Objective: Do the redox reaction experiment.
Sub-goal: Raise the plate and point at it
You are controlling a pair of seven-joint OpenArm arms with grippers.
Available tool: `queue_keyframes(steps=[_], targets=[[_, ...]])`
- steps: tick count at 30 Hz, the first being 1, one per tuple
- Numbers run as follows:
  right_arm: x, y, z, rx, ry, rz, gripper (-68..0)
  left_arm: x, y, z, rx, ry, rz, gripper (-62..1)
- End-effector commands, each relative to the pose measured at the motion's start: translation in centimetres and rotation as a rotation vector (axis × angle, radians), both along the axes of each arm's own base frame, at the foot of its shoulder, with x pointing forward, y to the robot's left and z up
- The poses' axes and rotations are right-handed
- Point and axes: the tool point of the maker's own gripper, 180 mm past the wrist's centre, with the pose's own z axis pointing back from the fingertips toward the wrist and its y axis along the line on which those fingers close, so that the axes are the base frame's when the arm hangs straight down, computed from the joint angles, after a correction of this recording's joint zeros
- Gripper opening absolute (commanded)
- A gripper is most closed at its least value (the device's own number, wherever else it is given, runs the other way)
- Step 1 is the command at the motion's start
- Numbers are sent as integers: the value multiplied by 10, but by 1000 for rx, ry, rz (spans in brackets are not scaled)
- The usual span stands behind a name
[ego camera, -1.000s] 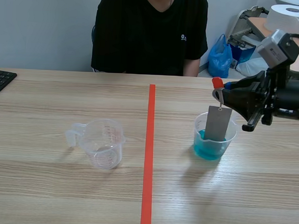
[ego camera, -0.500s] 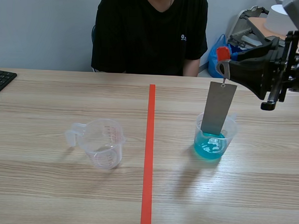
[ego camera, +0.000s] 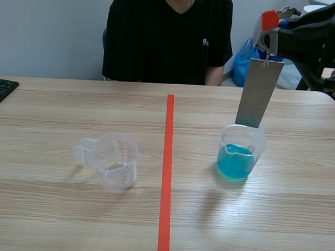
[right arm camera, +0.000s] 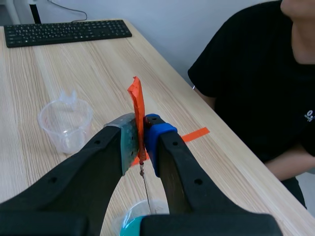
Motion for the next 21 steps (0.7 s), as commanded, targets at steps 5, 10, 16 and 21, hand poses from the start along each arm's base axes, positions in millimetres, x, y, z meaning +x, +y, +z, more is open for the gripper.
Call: queue_keyframes(steps=[5,10,16,21], targets=[[-1,0,30,19,-62,16,-662,4,2,6,-2,-27,-4,-567],[-5,2,36,20,-55,29,-662,4,2,7,-2,-27,-4,-567],[-7,4,37,12,-56,37,-662,4,2,6,-2,-27,-4,-567],[-7,4,37,11,-55,37,-662,4,2,6,-2,-27,-4,-567]])
